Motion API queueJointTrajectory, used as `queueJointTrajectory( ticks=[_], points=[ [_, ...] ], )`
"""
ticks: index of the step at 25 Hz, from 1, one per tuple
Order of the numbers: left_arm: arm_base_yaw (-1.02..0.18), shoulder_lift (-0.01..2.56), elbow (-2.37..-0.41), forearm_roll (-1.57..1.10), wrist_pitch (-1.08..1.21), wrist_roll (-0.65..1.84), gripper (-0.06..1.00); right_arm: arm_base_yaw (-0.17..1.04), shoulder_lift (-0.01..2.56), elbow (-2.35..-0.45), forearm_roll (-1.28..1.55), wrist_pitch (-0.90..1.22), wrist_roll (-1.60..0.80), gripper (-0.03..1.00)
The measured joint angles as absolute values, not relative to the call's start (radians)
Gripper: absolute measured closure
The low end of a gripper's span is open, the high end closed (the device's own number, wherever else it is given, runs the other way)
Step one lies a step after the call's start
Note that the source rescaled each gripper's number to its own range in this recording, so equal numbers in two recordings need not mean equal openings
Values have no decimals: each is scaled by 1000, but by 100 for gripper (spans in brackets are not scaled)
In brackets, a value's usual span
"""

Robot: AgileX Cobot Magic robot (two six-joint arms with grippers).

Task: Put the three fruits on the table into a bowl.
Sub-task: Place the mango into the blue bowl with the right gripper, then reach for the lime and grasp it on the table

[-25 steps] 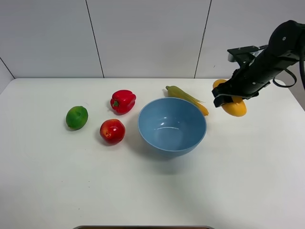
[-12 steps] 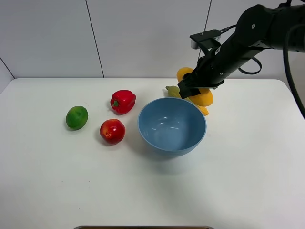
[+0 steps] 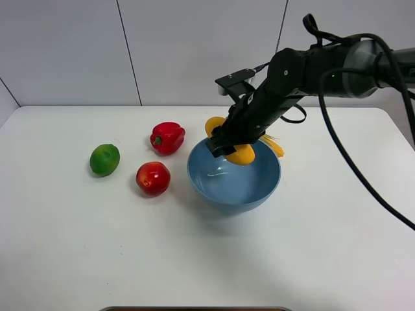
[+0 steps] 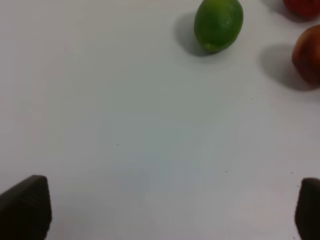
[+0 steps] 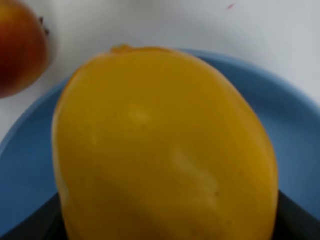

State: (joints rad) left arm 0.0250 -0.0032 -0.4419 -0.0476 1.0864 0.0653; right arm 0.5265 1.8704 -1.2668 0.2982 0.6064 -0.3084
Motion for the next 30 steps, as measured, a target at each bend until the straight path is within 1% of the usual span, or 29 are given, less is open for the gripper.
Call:
queueJointTrajectory(
  ticks=[3, 4, 6, 7, 9, 12, 18, 23, 30],
  points=[
    [25, -3, -442, -48, 1086, 65, -6, 531, 1887, -1267, 302, 610, -308, 96],
    [25, -3, -442, -48, 1086, 65, -6, 532, 1888, -1267, 303, 615, -308, 88],
    [25, -3, -442, -48, 1086, 65, -6, 532, 1889, -1267, 303, 619, -308, 64],
    [25, -3, -442, -48, 1086, 65, -6, 532, 1889, -1267, 303, 619, -308, 57],
    [25, -3, -442, -48, 1086, 65, -6, 532, 1890, -1267, 303, 626, -305, 49],
    [25, -3, -442, -48, 1086, 65, -6, 532, 1889, -1267, 303, 645, -297, 46],
    [25, -3, -442, -48, 1086, 65, -6, 532, 1854, -1267, 303, 710, -293, 46],
    [25, -3, -442, -48, 1086, 65, -6, 532, 1725, -1267, 275, 806, -250, 46],
    [25, -3, -442, -48, 1086, 65, -6, 533, 1487, -1267, 144, 969, -99, 46]
  ],
)
